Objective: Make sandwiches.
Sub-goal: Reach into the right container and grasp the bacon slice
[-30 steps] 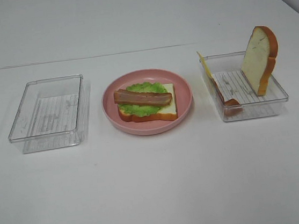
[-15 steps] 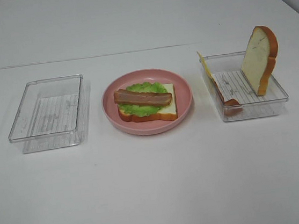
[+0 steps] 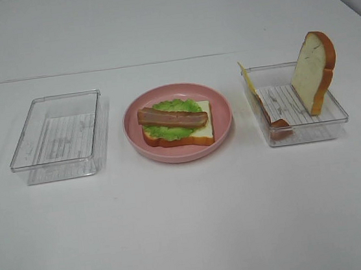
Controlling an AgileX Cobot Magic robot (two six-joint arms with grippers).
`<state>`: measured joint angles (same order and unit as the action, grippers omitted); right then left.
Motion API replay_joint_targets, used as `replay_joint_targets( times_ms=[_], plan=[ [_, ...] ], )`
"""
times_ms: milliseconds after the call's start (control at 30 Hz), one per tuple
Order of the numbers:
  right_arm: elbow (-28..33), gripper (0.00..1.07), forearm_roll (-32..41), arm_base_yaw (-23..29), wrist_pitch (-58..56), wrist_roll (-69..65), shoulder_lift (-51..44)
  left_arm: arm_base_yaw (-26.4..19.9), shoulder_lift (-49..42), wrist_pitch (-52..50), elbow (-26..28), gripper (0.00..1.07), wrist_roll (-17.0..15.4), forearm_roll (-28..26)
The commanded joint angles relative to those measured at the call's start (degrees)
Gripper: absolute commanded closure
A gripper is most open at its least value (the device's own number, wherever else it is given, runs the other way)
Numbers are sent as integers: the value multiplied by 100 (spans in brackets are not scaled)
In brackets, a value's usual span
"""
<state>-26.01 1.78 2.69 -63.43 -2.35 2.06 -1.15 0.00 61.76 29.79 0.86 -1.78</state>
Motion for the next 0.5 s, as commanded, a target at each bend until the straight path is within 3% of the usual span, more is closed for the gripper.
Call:
replay_joint_targets(
  times_ms=[33,267,300,367,467,500],
  plan=[
    [17,30,-17,-6,46,63,378,-120,-166,-17,-17,7,-52,-46],
    [-298,30,11,-6,63,155,1409,-120,-143,-17,-17,7,-52,-52],
    [-619,30,40,-6,-52,201,2086,-120,-143,-17,-17,7,-52,-52],
    [-768,30,40,-6,-92,201,2378,-120,-143,-17,-17,7,-52,-57],
    [-1627,30,57,-6,-115,23,3696,-120,-143,-17,-17,7,-52,-74],
    [-1627,30,57,-6,-115,23,3696,-120,-143,-17,-17,7,-52,-74]
  ],
)
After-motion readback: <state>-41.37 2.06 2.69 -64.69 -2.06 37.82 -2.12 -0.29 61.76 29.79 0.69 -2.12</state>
